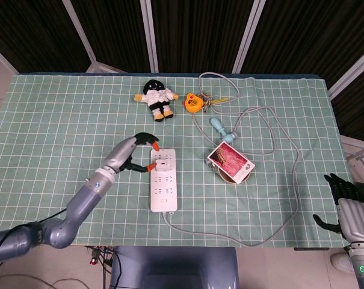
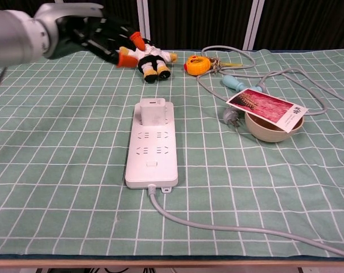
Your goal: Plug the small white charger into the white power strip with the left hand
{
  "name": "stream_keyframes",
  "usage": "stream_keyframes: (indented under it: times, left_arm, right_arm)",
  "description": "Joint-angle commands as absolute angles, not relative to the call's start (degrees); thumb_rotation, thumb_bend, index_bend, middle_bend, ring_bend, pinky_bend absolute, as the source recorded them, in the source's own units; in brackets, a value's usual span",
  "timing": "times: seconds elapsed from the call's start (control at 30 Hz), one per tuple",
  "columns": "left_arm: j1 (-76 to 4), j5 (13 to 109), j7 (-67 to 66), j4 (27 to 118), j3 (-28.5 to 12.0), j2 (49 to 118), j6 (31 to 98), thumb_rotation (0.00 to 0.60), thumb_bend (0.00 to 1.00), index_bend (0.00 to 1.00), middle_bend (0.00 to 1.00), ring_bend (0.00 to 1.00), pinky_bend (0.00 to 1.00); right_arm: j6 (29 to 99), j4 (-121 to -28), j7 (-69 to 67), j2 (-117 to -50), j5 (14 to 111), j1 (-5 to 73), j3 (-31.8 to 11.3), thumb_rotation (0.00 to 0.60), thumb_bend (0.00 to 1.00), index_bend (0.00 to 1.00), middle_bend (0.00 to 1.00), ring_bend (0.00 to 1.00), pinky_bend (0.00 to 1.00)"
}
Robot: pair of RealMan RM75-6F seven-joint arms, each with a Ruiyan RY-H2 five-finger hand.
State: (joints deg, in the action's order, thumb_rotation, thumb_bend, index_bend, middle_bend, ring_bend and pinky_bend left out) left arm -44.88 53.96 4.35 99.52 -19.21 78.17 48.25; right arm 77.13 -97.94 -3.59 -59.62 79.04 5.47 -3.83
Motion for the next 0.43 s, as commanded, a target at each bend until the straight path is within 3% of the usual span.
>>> stream_keyframes:
  times: [0.03, 0.3, 0.43]
  left_arm:
    - [-34.2, 65.1, -8.3, 104.6, -7.3, 70.5, 63.7, 0.6, 0.08, 0.03, 0.0, 0.0, 0.0]
    - [-19.6, 77.4, -13.0, 100.0, 2.1, 66.4, 84.1, 0.6, 0.02, 0.0, 0.0, 0.0, 0.0]
    - [-15.7, 78.7, -13.2, 96.5, 3.5, 66.9, 88.1, 0.6, 0.02, 0.0, 0.0, 0.0, 0.0]
  right_arm:
    - [78.5, -97.0, -2.8, -60.2, 80.4, 5.3, -3.8, 0.6, 0.3, 0.0, 0.0, 0.0, 0.0]
    - [80.7, -95.5, 0.2, -61.9, 81.7, 4.9, -3.8, 0.6, 0.3, 0.0, 0.0, 0.0, 0.0]
    - [81.2, -95.3, 0.9, -62.3, 81.7, 4.8, -3.8, 0.6, 0.3, 0.0, 0.0, 0.0, 0.0]
